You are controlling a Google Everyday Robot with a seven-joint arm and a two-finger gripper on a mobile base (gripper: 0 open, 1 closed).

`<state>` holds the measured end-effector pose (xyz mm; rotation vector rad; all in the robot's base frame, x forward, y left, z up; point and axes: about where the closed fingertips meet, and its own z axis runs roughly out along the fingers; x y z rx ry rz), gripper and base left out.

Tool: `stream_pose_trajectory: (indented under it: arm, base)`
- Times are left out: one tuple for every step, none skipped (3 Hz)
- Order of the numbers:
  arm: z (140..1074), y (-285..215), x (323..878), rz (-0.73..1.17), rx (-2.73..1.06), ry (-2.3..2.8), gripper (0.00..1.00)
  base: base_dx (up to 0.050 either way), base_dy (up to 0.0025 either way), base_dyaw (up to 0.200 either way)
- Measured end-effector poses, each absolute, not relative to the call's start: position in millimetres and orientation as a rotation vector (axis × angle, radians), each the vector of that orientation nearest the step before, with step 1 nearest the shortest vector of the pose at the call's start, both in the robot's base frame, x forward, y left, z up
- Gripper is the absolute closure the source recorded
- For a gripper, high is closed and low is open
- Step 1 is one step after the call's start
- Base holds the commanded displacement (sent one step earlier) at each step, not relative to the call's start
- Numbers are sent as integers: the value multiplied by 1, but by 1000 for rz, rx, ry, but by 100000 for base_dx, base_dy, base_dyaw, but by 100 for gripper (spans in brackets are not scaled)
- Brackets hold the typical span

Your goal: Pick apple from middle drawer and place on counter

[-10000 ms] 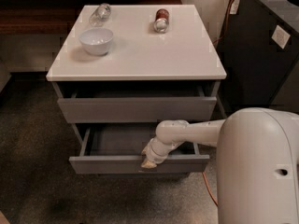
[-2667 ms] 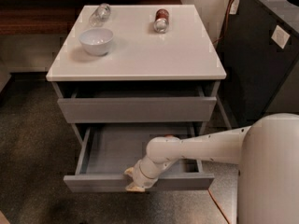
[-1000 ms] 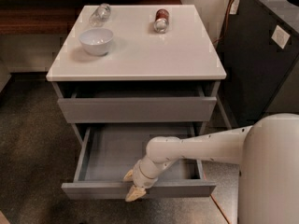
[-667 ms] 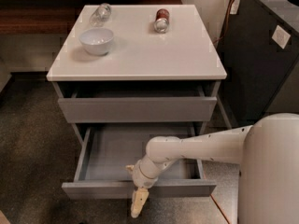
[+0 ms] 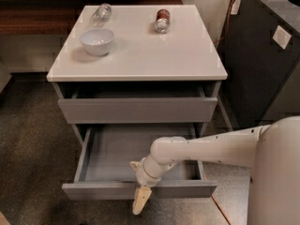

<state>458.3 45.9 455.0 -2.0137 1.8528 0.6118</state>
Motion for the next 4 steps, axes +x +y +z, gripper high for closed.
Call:
stream_pose_trajectory:
  arm:
    - [479, 19, 469, 481, -1888, 1909, 0]
    - [499, -19, 475, 397, -1768, 1964, 0]
    - [511, -56, 483, 385, -1654, 2015, 0]
    - [513, -90, 496, 413, -1568, 2046, 0]
  base:
    - [0, 0, 0]
    - [0, 0, 0]
    - [0, 0, 0]
    - [0, 0, 0]
